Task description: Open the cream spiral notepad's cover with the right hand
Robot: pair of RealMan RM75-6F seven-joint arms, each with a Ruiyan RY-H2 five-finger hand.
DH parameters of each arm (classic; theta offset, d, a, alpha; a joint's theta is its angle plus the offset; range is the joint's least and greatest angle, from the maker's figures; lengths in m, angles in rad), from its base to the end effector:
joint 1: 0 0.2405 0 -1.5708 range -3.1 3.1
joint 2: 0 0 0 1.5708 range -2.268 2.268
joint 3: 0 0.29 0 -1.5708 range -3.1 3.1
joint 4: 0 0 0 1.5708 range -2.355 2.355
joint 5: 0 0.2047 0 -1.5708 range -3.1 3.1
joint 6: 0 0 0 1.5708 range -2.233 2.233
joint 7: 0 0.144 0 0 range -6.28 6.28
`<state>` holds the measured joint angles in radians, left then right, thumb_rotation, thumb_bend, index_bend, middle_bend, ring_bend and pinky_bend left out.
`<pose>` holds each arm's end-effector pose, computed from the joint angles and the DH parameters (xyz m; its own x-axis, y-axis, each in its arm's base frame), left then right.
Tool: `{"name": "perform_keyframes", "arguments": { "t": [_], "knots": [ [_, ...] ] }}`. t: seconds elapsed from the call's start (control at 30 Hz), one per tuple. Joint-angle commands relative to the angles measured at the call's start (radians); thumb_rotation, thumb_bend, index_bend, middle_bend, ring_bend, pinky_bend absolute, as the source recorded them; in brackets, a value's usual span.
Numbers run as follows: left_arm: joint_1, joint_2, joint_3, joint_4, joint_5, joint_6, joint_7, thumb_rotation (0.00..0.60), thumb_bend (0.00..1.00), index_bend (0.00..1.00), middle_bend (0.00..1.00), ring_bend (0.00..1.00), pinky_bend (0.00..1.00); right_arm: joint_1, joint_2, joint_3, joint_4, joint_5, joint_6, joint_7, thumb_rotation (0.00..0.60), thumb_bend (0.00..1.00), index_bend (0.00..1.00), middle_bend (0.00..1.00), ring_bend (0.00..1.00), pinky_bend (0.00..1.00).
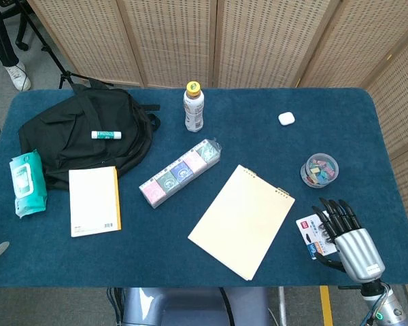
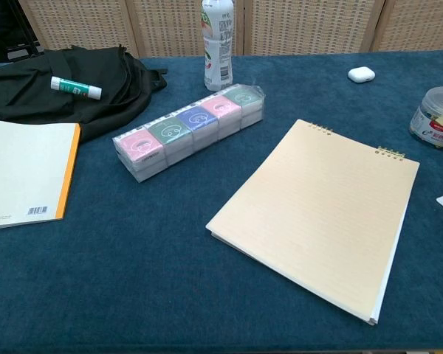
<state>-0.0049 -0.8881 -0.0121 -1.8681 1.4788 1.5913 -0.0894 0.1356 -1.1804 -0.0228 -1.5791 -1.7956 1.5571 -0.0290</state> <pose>-0.3113 0.1473 0.2428 0.2932 -0.0412 0.9552 0.9538 0.0805 -0.2894 -0.2954 -0.1772 0.1442 0.4019 0.0249 0.9153 -0.8568 -0.3426 0.3855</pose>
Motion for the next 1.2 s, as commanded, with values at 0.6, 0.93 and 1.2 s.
{"name": "perform_keyframes", "arguments": {
  "t": [0.6, 0.93, 1.2],
  "knots": [
    [0.004, 0.002, -0.011, 0.0, -0.001, -0.012, -0.008, 0.6, 0.0, 0.0, 0.0, 0.0, 0.0, 0.054, -0.059, -0.071, 0.054, -0.085, -0.106, 0.015, 0.6, 0.03, 0.22, 0.0, 0.0, 0.0],
    [0.006, 0.005, -0.015, -0.003, -0.008, -0.02, -0.013, 0.6, 0.0, 0.0, 0.0, 0.0, 0.0, 0.119, -0.155, -0.094, 0.144, -0.14, -0.192, 0.0, 0.6, 0.26, 0.3, 0.0, 0.0, 0.0],
    [0.001, 0.0, -0.017, -0.006, -0.011, -0.035, 0.01, 0.6, 0.0, 0.0, 0.0, 0.0, 0.0, 0.16, -0.207, -0.1, 0.169, -0.134, -0.256, -0.009, 0.6, 0.36, 0.3, 0.0, 0.0, 0.0]
  ]
}}
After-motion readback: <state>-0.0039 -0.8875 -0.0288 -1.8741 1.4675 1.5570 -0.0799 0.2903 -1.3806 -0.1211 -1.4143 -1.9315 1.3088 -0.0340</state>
